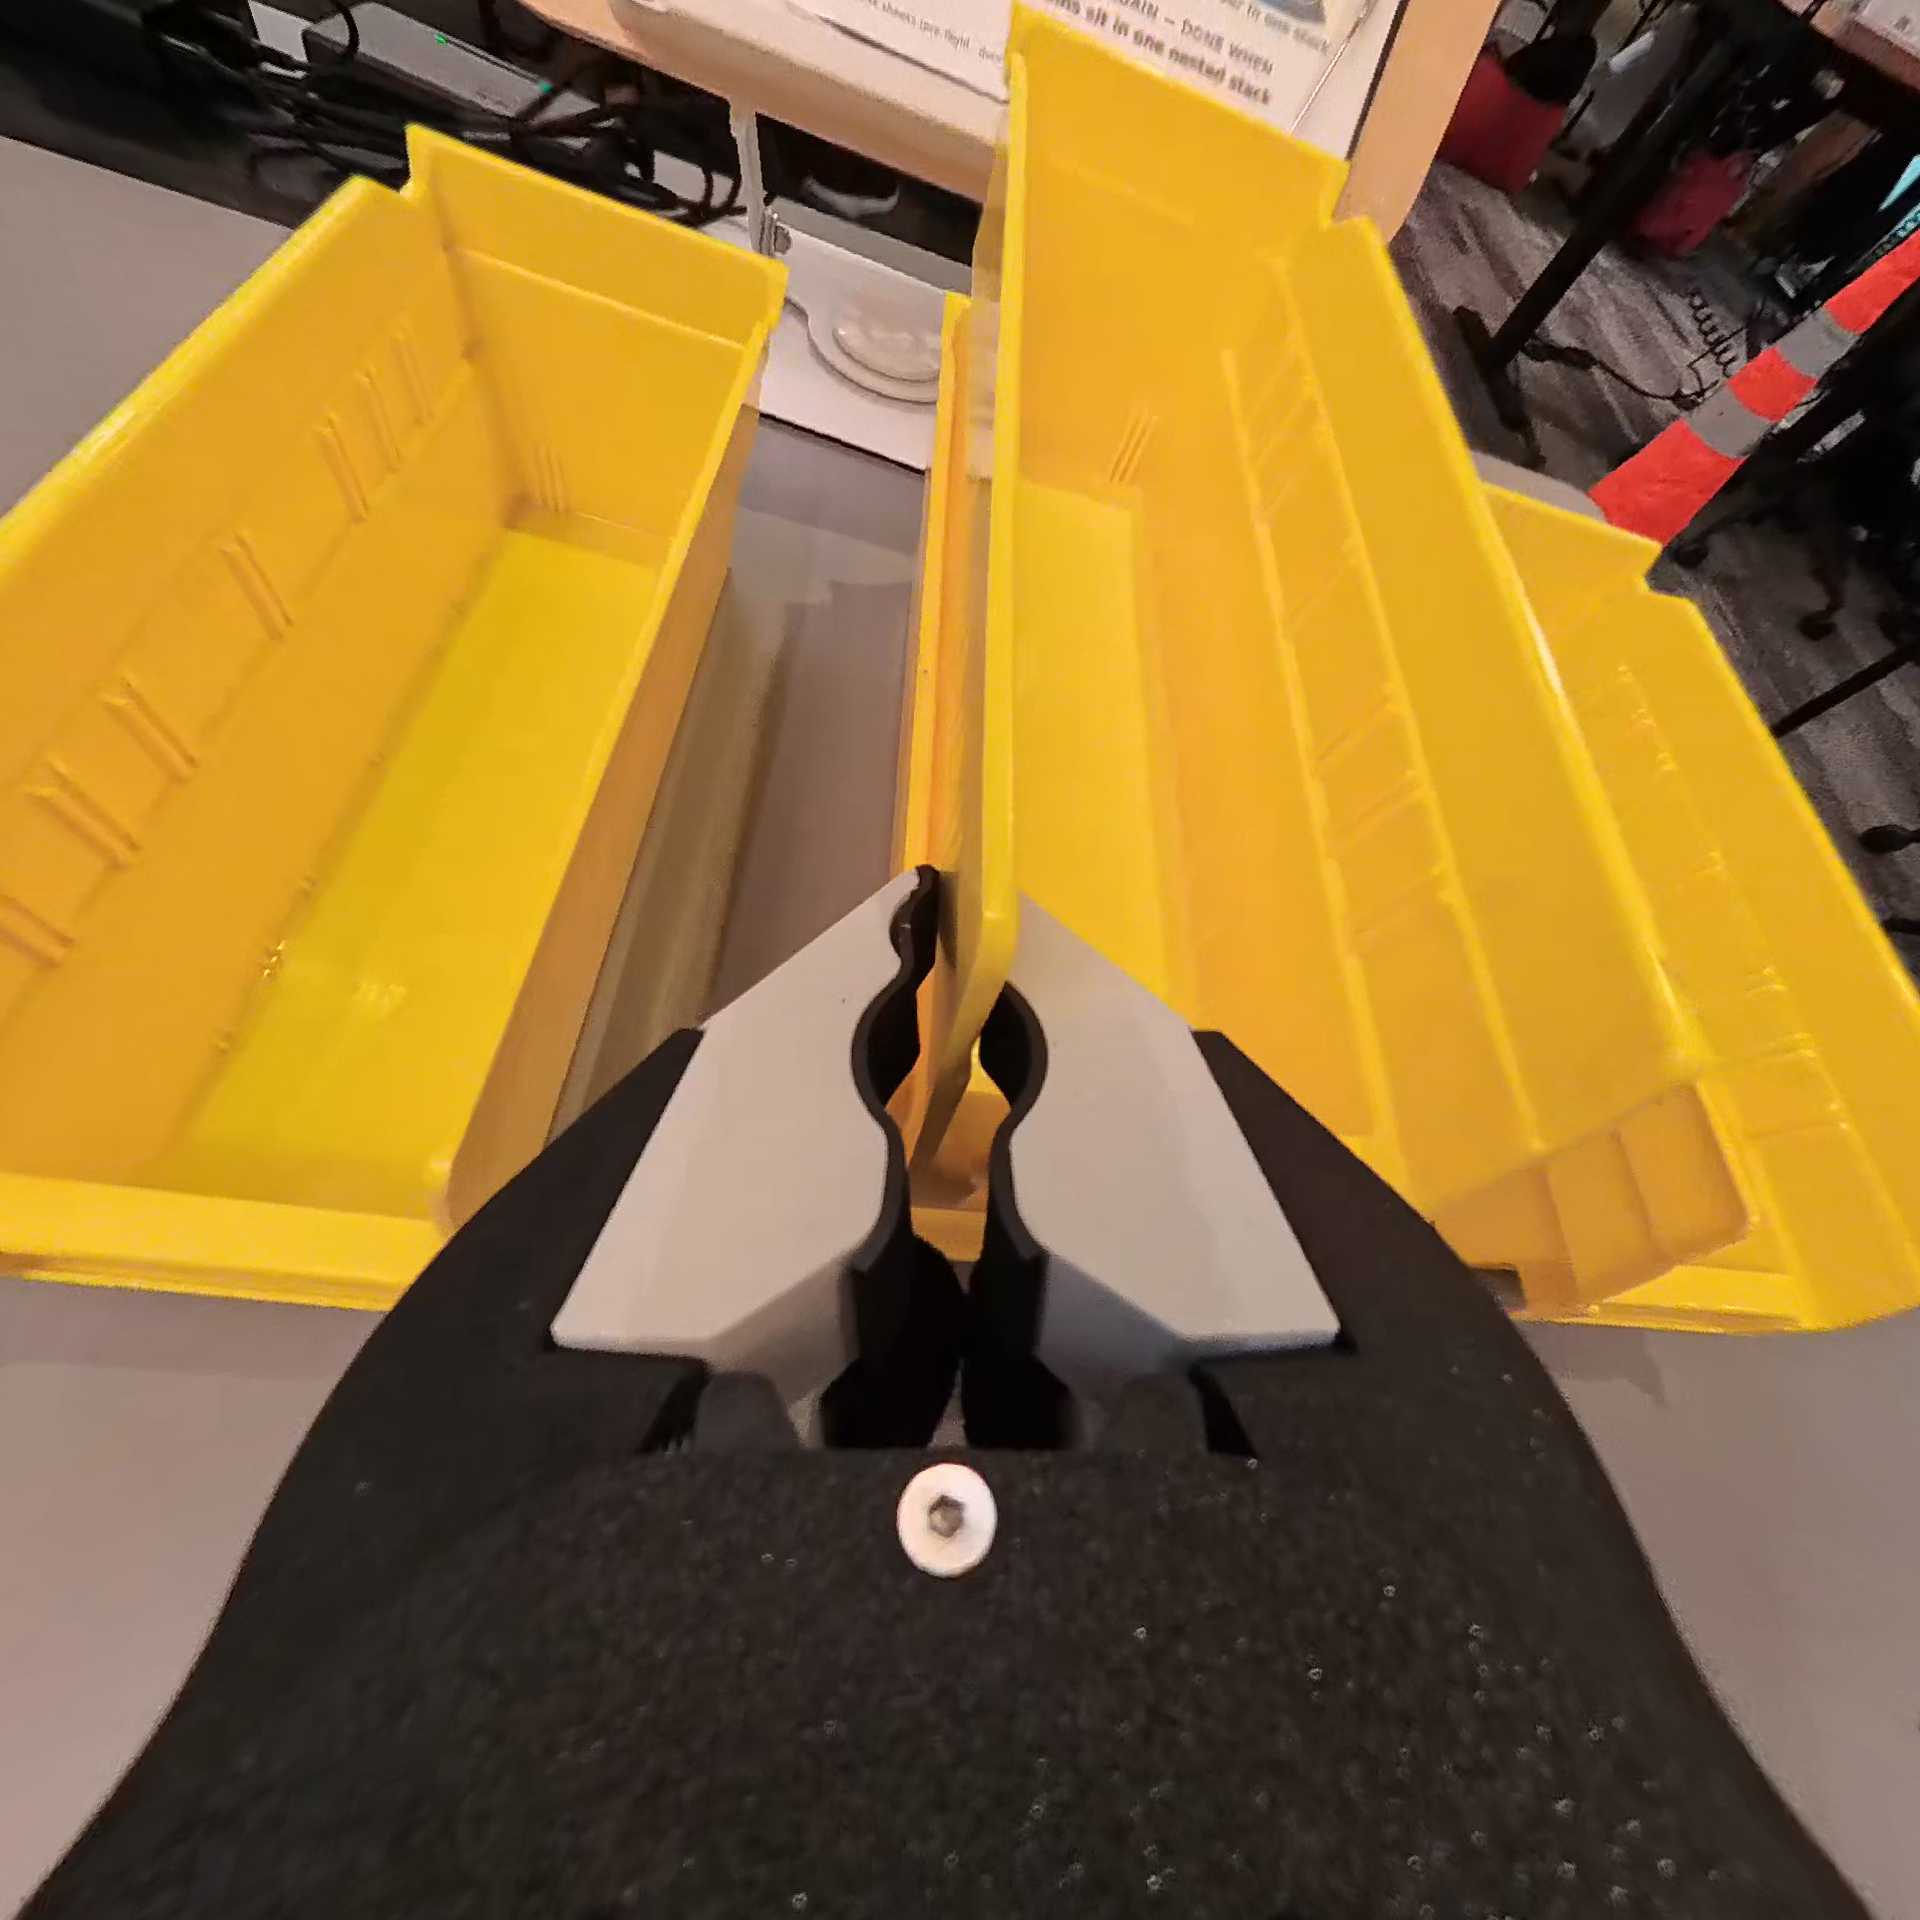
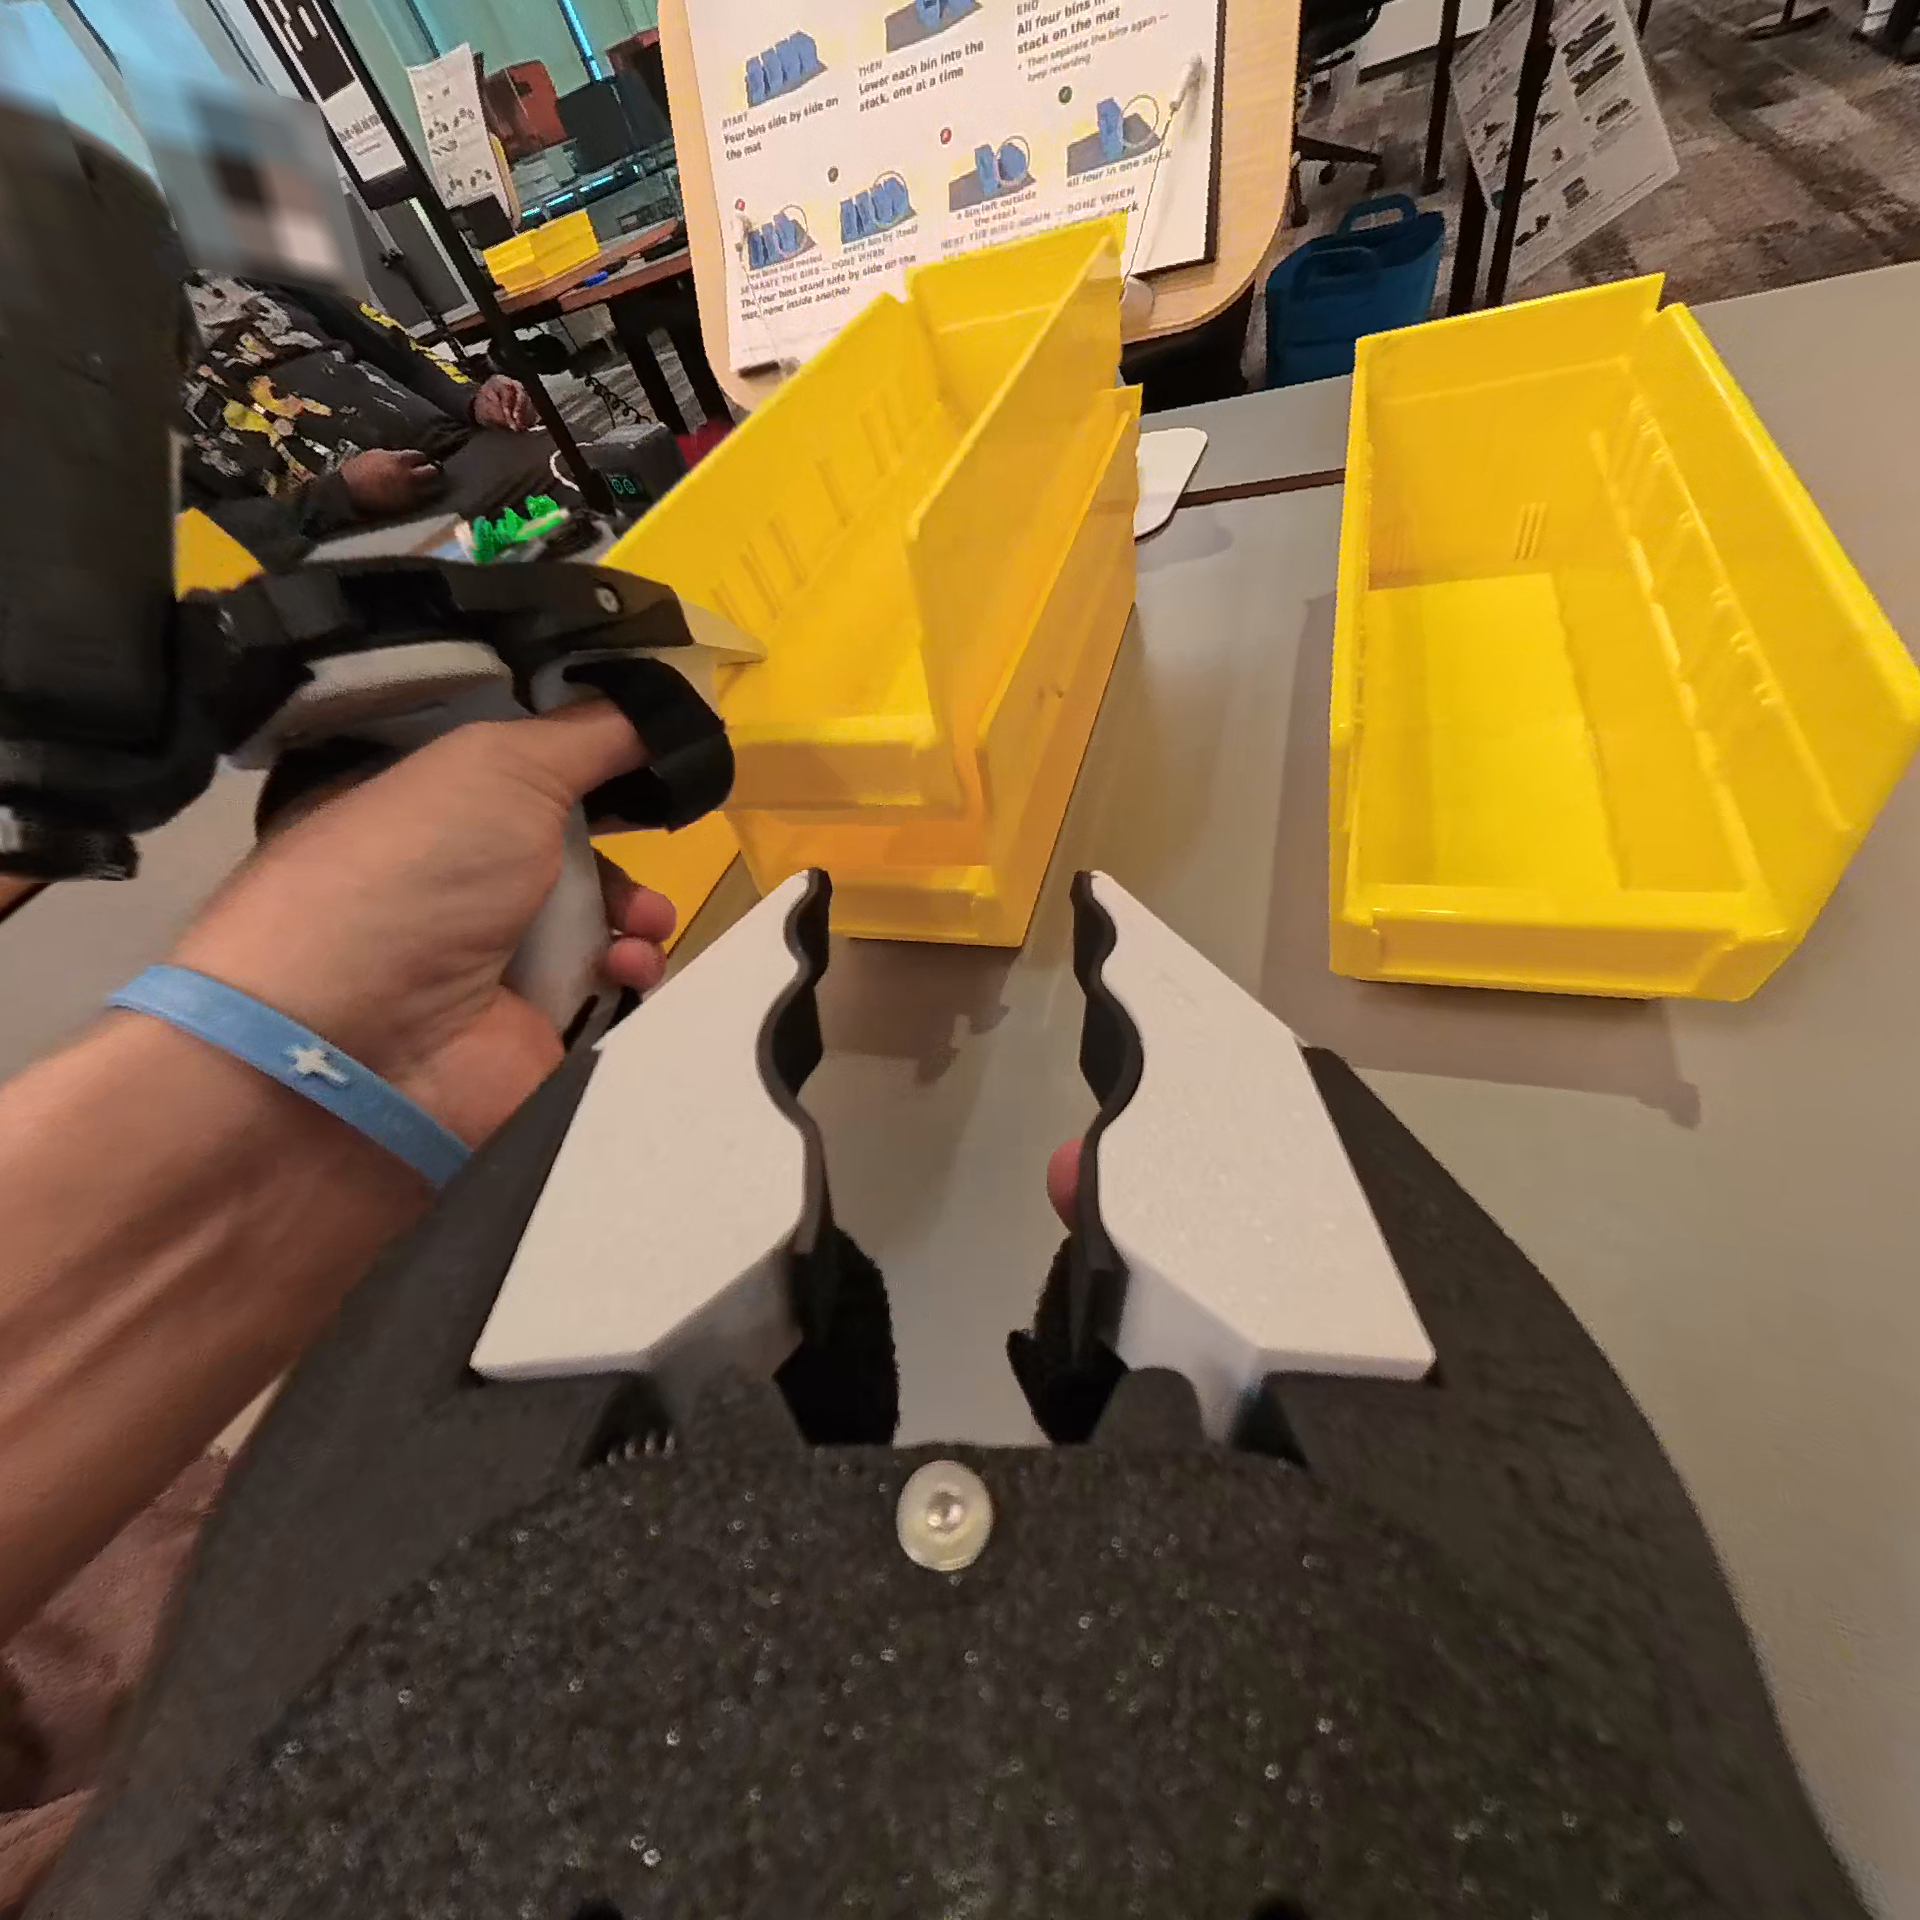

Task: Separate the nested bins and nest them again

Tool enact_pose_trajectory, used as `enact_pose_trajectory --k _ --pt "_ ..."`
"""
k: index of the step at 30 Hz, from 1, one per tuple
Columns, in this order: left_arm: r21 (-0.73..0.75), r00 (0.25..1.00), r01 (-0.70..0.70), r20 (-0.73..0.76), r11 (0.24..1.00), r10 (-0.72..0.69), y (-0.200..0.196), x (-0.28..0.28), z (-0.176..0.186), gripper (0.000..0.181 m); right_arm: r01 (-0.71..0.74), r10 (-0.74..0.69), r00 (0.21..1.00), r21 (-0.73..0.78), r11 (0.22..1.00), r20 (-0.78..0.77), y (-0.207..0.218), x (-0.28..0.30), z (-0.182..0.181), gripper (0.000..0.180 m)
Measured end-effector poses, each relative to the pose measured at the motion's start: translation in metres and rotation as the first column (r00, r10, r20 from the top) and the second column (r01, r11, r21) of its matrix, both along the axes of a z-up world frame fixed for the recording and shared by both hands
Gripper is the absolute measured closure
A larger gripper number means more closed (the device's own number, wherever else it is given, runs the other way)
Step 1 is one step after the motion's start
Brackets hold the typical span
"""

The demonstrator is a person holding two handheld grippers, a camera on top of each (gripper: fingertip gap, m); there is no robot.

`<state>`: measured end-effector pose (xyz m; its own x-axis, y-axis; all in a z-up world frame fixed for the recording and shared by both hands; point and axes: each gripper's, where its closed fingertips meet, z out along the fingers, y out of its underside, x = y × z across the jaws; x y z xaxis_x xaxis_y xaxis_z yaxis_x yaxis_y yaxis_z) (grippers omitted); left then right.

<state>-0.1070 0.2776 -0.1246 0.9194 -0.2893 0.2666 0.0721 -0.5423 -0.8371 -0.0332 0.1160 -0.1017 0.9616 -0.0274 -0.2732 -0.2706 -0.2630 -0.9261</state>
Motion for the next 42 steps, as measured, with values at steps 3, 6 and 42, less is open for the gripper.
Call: enact_pose_trajectory --k 3,6,42 --pt "0.016 1.000 -0.002 -0.028 1.000 0.003 0.000 0.002 -0.005 0.179 -0.001 0.001 1.000 -0.005 1.000 -0.012 0.000 0.001 -0.001 0.133" --pt "0.021 0.999 -0.010 -0.048 1.000 0.011 0.000 0.003 -0.006 0.179 -0.003 0.003 1.000 -0.008 1.000 -0.017 0.000 0.001 -0.002 0.133" --pt "0.177 0.993 0.037 -0.117 0.983 -0.017 0.002 -0.009 0.010 0.181 -0.025 0.026 1.000 -0.036 0.999 0.005 0.002 -0.007 -0.008 0.133"
